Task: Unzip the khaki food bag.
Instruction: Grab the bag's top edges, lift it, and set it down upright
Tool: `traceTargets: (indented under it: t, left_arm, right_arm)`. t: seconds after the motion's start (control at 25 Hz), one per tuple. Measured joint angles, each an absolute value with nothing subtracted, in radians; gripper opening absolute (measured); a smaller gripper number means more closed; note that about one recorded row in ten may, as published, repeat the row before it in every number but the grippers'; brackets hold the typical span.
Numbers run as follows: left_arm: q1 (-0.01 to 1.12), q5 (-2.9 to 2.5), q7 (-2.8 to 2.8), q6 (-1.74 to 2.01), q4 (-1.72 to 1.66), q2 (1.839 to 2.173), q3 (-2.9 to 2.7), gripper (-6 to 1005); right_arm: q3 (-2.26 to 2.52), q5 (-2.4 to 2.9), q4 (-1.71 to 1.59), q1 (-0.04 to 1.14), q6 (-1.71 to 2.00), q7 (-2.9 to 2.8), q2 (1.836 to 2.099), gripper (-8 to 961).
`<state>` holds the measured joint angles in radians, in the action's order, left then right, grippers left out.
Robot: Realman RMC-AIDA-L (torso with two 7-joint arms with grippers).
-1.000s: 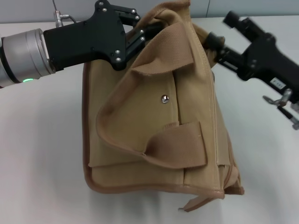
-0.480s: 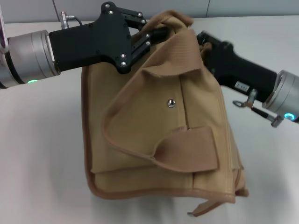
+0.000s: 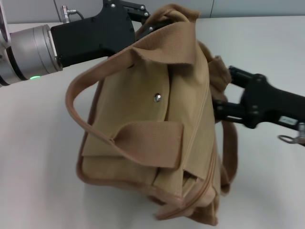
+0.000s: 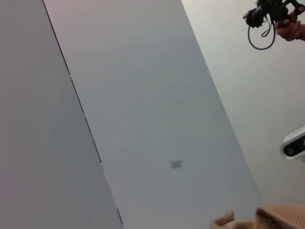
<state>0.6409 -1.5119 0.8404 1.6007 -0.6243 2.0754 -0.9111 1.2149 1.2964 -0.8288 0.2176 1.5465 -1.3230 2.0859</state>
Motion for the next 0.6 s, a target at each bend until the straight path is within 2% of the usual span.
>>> traceTargets:
  t: [0.36, 0.6]
  left_arm:
    - [0.643, -1.501, 0.841, 1.605, -0.623, 2.075, -0.916, 61]
    - [0.642, -1.486, 0.841, 1.602, -0.623, 2.075, -0.935, 61]
  right_arm:
    - [1.025, 1.291, -0.734, 0.146, 1.727, -1.128, 2.088, 838]
    - [1.017, 1.213, -0.555, 0.172, 1.737, -0.796, 2.093, 838]
